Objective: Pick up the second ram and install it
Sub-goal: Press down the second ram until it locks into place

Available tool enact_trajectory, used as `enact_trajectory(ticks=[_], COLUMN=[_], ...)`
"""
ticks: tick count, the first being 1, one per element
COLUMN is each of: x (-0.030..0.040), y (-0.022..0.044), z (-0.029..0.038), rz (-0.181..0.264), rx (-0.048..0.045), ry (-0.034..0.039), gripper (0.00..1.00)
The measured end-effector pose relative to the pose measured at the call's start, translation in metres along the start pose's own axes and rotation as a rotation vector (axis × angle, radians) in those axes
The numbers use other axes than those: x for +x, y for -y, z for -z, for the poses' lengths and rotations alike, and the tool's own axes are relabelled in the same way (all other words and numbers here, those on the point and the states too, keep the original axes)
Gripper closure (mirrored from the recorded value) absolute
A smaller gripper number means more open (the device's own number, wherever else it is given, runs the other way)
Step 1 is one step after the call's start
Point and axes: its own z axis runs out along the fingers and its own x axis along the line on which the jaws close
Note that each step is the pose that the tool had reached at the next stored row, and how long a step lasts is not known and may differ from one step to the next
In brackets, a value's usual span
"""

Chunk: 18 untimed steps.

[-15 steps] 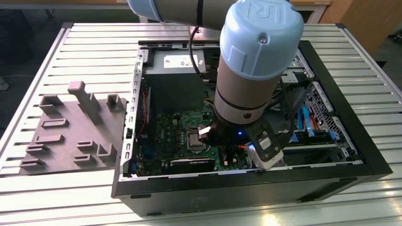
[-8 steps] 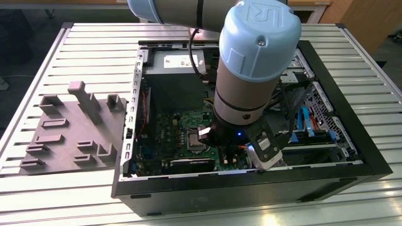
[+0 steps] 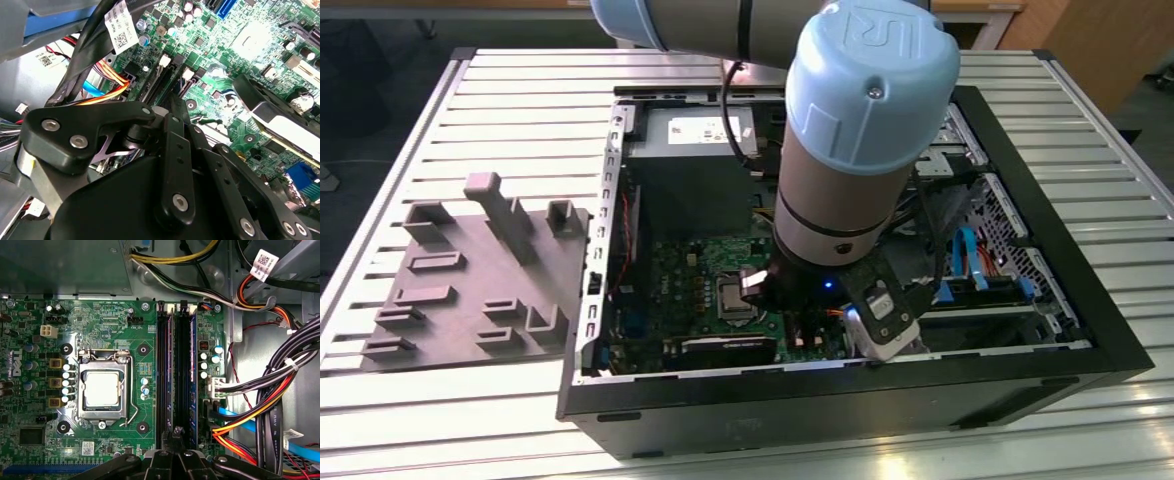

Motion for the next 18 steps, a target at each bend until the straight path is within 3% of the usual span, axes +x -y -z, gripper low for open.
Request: enact_trajectory(ticks=[8, 18], x=[-0.0001, -0.0009], y=[-0.0005, -0.0022], z=[0.0023, 0.0269], rz=[0.000, 0.000], rx=[-0.0023, -0.0002], ry=[0.0006, 0.0001], gripper=[0.89, 0.89])
